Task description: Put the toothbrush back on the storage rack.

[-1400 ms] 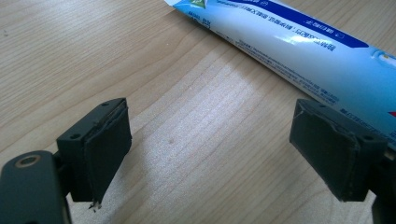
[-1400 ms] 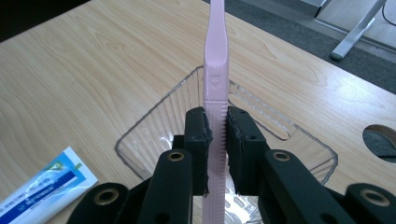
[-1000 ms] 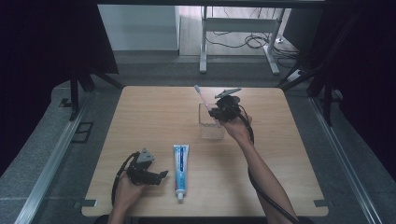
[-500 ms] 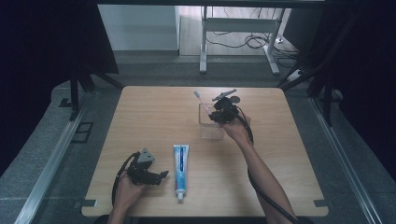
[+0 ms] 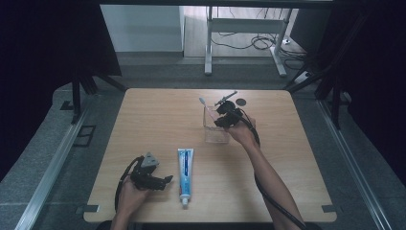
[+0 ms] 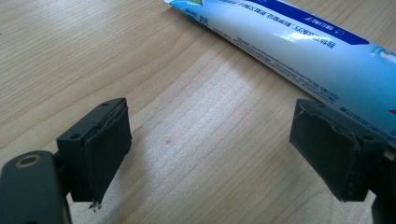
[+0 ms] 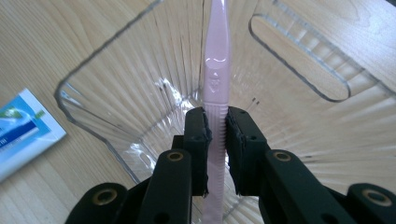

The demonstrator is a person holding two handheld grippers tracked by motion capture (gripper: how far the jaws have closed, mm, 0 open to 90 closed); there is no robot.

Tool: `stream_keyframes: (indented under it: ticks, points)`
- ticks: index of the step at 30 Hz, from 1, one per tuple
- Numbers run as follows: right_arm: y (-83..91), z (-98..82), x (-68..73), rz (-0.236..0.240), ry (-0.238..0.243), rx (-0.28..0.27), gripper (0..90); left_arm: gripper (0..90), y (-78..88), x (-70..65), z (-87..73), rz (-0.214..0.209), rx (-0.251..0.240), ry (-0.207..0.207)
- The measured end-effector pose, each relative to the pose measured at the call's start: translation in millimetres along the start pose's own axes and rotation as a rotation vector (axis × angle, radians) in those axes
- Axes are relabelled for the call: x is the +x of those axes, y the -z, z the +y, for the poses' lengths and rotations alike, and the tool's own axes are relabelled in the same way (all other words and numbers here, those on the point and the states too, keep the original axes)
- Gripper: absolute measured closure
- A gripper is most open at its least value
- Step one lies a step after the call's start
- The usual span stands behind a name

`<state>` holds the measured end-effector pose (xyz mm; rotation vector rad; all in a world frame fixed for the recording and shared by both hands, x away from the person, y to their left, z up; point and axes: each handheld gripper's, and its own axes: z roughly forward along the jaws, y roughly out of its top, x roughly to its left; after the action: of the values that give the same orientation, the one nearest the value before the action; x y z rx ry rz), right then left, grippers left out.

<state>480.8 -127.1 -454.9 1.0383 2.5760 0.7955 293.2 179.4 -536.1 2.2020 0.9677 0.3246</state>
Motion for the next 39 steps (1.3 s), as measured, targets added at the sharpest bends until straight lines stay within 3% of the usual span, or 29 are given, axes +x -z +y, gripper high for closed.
stream_keyframes:
  ticks: [6, 15, 22, 39]
  points:
    - [-1.2, 0.1, -0.7, 0.012, 0.006, 0.041, 80.2, 13.0, -0.9, -0.9, 0.1, -0.001, 0.003, 0.004]
    - [-0.4, -1.4, -0.1, 0.012, 0.01, 0.033, 78.1, 13.0, -0.9, -0.9, 0.0, -0.001, 0.002, 0.004]
    - [6.7, -0.3, 2.2, 0.014, 0.014, 0.0, 73.5, 13.0, -0.6, -0.9, 0.6, -0.003, 0.008, 0.002]
    - [32.2, -8.4, 10.2, 0.01, 0.051, -0.116, 52.0, 13.1, -1.3, -1.3, 1.4, -0.018, 0.004, 0.011]
